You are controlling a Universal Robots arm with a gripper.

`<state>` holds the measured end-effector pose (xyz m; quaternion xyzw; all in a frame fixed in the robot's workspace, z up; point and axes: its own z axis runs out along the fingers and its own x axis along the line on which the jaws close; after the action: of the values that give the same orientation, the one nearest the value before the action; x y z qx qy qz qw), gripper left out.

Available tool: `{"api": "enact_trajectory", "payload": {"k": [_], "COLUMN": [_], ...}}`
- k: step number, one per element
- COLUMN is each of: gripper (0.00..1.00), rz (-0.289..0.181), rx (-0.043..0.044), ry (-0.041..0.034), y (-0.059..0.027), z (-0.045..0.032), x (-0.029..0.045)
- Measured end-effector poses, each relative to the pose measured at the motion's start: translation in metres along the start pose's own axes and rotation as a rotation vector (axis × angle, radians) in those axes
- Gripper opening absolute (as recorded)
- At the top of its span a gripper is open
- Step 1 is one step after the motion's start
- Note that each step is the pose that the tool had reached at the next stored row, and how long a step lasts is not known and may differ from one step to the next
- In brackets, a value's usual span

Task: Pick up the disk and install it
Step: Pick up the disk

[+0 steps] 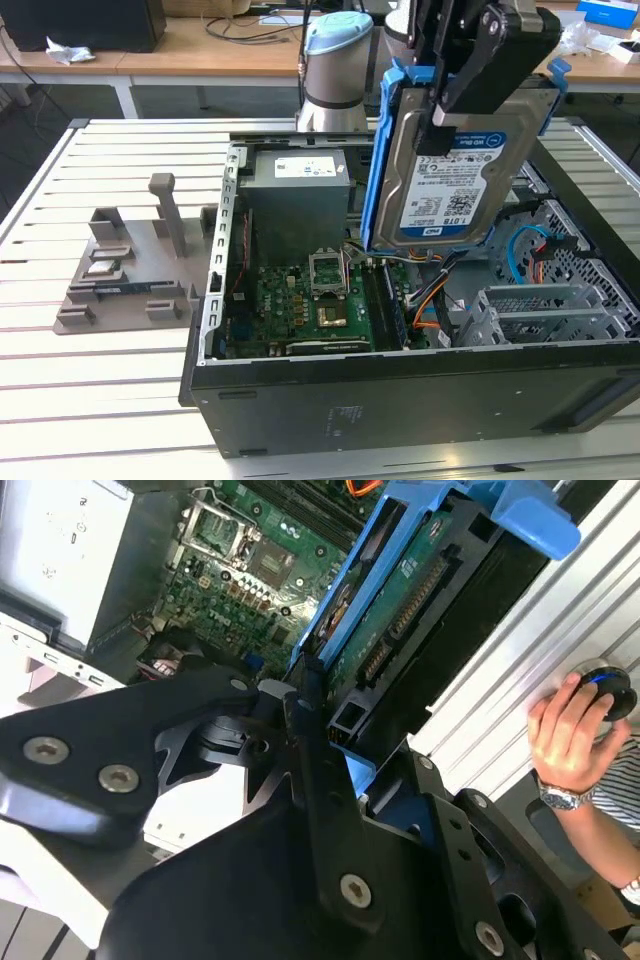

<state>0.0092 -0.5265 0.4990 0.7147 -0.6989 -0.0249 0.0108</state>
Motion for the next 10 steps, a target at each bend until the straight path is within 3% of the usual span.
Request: {"api": "enact_trajectory", "payload": {"k": [10], "gripper": [0.37], "rz": [0.0], "rx": [-0.0003], "ry": [0.0], "y": [-0.0421], "z": [-0.0021], "x": [0.001]}}
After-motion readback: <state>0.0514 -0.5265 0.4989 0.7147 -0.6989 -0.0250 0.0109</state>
